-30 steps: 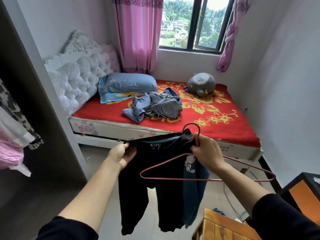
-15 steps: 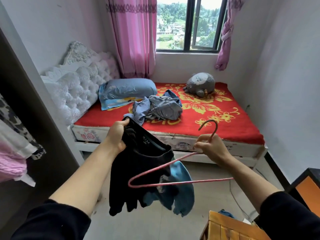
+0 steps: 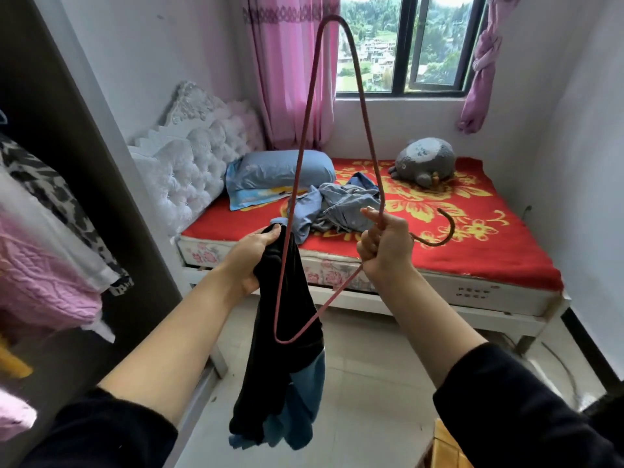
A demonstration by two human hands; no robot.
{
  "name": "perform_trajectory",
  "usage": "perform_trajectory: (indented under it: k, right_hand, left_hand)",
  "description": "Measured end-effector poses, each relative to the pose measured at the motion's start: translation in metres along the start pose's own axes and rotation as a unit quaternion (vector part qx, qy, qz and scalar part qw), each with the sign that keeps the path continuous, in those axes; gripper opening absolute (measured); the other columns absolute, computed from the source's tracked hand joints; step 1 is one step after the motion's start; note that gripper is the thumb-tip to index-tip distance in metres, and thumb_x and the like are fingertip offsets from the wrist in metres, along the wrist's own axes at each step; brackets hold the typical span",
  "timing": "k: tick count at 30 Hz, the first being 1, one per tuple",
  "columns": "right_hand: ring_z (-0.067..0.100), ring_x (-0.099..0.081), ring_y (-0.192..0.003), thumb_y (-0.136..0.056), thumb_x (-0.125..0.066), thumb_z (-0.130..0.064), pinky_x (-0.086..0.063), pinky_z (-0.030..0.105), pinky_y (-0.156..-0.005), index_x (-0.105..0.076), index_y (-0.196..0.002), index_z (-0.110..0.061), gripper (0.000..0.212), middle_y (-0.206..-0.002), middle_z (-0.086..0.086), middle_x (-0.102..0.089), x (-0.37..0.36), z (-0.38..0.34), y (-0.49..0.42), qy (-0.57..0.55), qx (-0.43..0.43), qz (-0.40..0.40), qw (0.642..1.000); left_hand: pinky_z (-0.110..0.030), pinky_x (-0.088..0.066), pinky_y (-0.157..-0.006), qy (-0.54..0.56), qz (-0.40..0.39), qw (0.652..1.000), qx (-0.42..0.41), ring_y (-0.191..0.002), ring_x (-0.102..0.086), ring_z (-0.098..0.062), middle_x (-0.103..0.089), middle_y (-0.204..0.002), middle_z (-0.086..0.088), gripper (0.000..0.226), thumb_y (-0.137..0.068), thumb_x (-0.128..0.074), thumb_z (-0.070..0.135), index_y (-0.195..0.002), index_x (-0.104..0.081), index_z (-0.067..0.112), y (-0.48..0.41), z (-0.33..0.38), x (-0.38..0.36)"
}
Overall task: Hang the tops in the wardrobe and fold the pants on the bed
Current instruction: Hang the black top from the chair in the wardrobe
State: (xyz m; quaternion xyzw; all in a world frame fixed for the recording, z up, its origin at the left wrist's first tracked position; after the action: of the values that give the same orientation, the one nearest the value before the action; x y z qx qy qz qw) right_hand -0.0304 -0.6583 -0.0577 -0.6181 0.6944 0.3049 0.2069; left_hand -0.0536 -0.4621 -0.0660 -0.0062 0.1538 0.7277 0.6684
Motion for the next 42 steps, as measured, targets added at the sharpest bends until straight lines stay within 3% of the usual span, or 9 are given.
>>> perform_trajectory:
  k: [13,19,22,27,29,32,37,39,42]
  right_hand:
    - [0.008,-0.033,-0.032,-0.082,-0.063,-0.005,-0.024,0.017,-0.038,-0.063,-0.055,-0.017,0.029,-0.037,-0.006,-0.042,0.001,0.036,-0.002,0.206,0.132,0.033,0.969]
    - [0.013,-0.046,-0.045,-0.081,-0.063,-0.01,-0.035,0.022,-0.047,-0.067,-0.064,-0.017,0.019,-0.045,-0.008,-0.053,0.035,0.037,-0.012,0.426,0.182,0.004,0.886]
    - [0.015,-0.043,-0.047,-0.082,-0.061,-0.007,-0.032,0.022,-0.045,-0.067,-0.07,-0.007,0.014,-0.052,0.004,-0.053,0.035,0.027,-0.02,0.492,0.204,-0.028,0.846]
    - [0.016,-0.041,-0.045,-0.085,-0.055,-0.003,-0.031,0.026,-0.045,-0.063,-0.077,0.005,0.013,-0.054,0.014,-0.053,0.035,0.009,-0.028,0.584,0.238,-0.09,0.771]
    - [0.016,-0.041,-0.039,-0.087,-0.054,-0.006,-0.033,0.025,-0.041,-0.063,-0.075,0.002,0.017,-0.051,0.011,-0.055,0.032,0.006,-0.028,0.636,0.259,-0.113,0.718]
    - [0.015,-0.052,-0.044,-0.087,-0.057,-0.014,-0.042,0.027,-0.043,-0.068,-0.075,-0.006,0.017,-0.057,0.005,-0.064,0.01,-0.003,-0.029,0.67,0.256,-0.126,0.685]
    - [0.019,-0.064,-0.069,-0.083,-0.06,-0.024,-0.052,0.03,-0.065,-0.072,-0.079,-0.018,0.014,-0.074,0.0,-0.07,-0.039,-0.013,-0.019,0.651,0.312,-0.09,0.686]
    - [0.024,-0.065,-0.079,-0.085,-0.059,-0.031,-0.055,0.035,-0.074,-0.072,-0.088,-0.013,0.023,-0.085,0.007,-0.071,-0.051,0.005,-0.011,0.711,0.291,-0.122,0.629]
    - [0.019,-0.058,-0.065,-0.084,-0.064,-0.036,-0.047,0.03,-0.064,-0.07,-0.076,-0.005,0.032,-0.071,0.007,-0.065,-0.062,0.014,-0.009,0.723,0.247,-0.163,0.624]
  left_hand:
    - [-0.03,-0.05,-0.075,0.092,0.012,0.995,-0.034,-0.072,-0.06,-0.018,-0.062,-0.078,-0.006,0.022,-0.1,-0.043,0.019,-0.09,-0.061,0.009,0.02,0.018,0.015]
    - [-0.014,-0.042,-0.046,0.138,0.104,0.984,-0.034,-0.05,-0.052,-0.008,-0.056,-0.062,0.001,0.027,-0.1,-0.04,0.014,-0.077,-0.055,0.015,0.019,0.022,0.043]
    - [-0.024,-0.046,-0.06,0.106,0.187,0.977,-0.014,-0.066,-0.056,-0.014,-0.061,-0.067,0.0,0.026,-0.097,-0.041,0.01,-0.079,-0.058,0.017,0.015,0.014,0.061]
    - [-0.012,-0.035,-0.035,0.046,0.298,0.953,0.004,-0.049,-0.042,-0.01,-0.047,-0.067,-0.001,0.016,-0.094,-0.054,0.013,-0.079,-0.057,0.016,0.015,0.003,0.091]
    - [-0.016,-0.042,-0.039,-0.111,0.312,0.942,-0.051,-0.052,-0.045,-0.015,-0.051,-0.069,-0.004,0.019,-0.093,-0.059,0.019,-0.074,-0.061,0.015,0.019,0.003,0.096]
    - [-0.028,-0.054,-0.051,-0.322,0.301,0.888,-0.135,-0.06,-0.057,-0.019,-0.064,-0.076,-0.009,0.019,-0.091,-0.062,0.027,-0.082,-0.071,0.014,0.03,0.012,0.091]
    - [-0.018,-0.049,-0.041,-0.296,0.24,0.909,-0.17,-0.062,-0.061,-0.01,-0.067,-0.08,0.004,0.012,-0.091,-0.063,0.02,-0.083,-0.069,0.025,0.04,0.027,0.068]
    - [-0.017,-0.047,-0.041,-0.276,0.239,0.914,-0.174,-0.056,-0.06,-0.008,-0.067,-0.082,0.003,0.009,-0.09,-0.063,0.018,-0.088,-0.07,0.022,0.041,0.031,0.052]
    - [-0.021,-0.05,-0.044,-0.3,0.173,0.926,-0.149,-0.042,-0.056,-0.005,-0.064,-0.069,0.001,0.011,-0.089,-0.064,0.017,-0.098,-0.068,0.02,0.046,0.032,0.043]
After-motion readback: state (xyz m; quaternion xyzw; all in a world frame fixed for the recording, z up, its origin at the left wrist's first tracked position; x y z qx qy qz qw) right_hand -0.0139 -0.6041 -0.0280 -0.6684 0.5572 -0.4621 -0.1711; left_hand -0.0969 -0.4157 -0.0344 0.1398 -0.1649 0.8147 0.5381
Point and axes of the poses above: each hand's wrist, its own y-axis away from the middle knuckle, its own x-axis out of the back of the hand, z = x × y, the point moved 1 cm from there along -y, towards the middle knuckle
